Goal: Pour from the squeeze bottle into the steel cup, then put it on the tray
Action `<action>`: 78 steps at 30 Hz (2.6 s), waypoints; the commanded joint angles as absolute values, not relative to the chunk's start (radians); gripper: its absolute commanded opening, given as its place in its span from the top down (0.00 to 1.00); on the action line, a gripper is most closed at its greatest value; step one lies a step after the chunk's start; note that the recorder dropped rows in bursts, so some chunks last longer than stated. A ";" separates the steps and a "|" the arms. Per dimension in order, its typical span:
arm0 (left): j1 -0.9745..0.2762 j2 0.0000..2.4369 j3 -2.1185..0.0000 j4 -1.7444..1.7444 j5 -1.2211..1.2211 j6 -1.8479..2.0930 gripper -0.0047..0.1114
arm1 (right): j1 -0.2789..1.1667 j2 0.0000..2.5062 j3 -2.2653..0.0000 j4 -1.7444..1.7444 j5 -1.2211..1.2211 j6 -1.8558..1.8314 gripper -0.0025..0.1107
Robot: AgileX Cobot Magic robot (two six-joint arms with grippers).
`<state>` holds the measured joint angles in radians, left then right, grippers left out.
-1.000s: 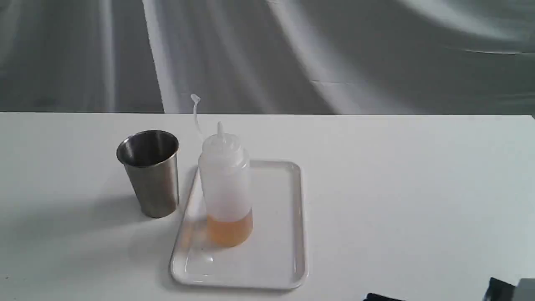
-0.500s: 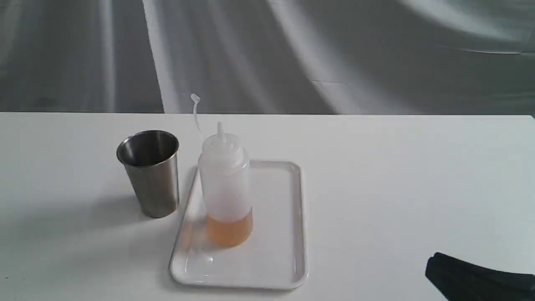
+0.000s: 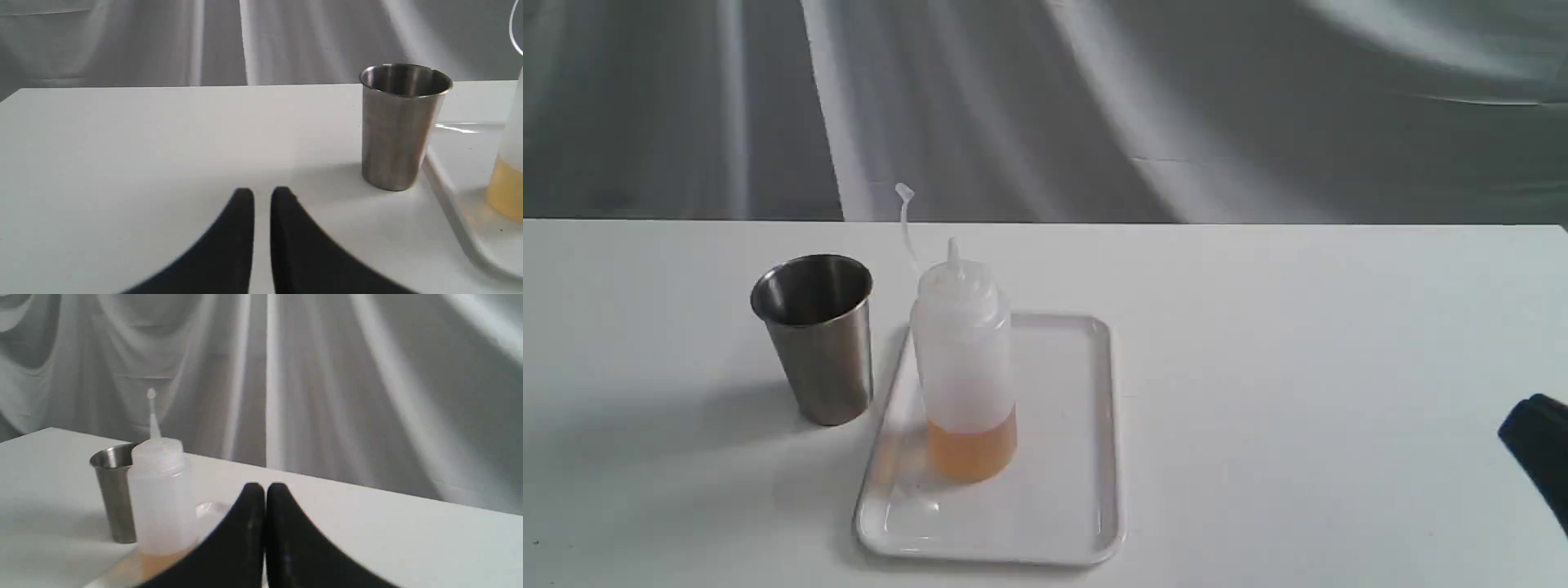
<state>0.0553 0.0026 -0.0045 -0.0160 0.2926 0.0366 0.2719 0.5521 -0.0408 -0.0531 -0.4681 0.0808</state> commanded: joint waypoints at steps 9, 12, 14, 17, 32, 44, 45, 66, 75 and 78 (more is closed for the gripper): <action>0.047 0.000 0.000 -0.019 0.284 0.032 0.89 | 0.078 0.380 -0.038 -0.043 -0.333 0.106 0.98; 0.047 0.000 0.000 -0.019 0.284 0.032 0.89 | 0.046 0.328 -0.038 -0.043 -0.279 0.111 0.98; 0.047 0.000 0.000 -0.019 0.284 0.032 0.89 | 0.026 0.293 -0.038 -0.043 -0.231 0.119 0.98; 0.047 0.000 0.000 -0.019 0.284 0.032 0.89 | 0.000 0.249 -0.038 -0.043 -0.138 0.144 0.98; 0.047 0.000 0.000 -0.019 0.284 0.033 0.89 | -0.162 0.107 0.000 -0.045 0.068 0.182 0.98; 0.047 0.000 0.000 -0.019 0.284 0.033 0.89 | -0.222 0.000 0.000 -0.052 0.203 0.118 0.98; 0.047 0.000 0.000 -0.019 0.284 0.034 0.89 | -0.222 0.000 0.000 -0.052 0.225 0.112 0.98; 0.047 0.000 0.000 -0.019 0.284 0.032 0.89 | -0.222 0.000 0.000 -0.048 0.341 0.038 0.98; 0.047 0.000 0.000 -0.019 0.284 0.035 0.89 | -0.222 0.000 0.000 -0.048 0.341 0.038 0.98; 0.047 0.000 0.000 -0.019 0.284 0.035 0.89 | -0.222 0.000 0.000 -0.048 0.341 0.038 0.98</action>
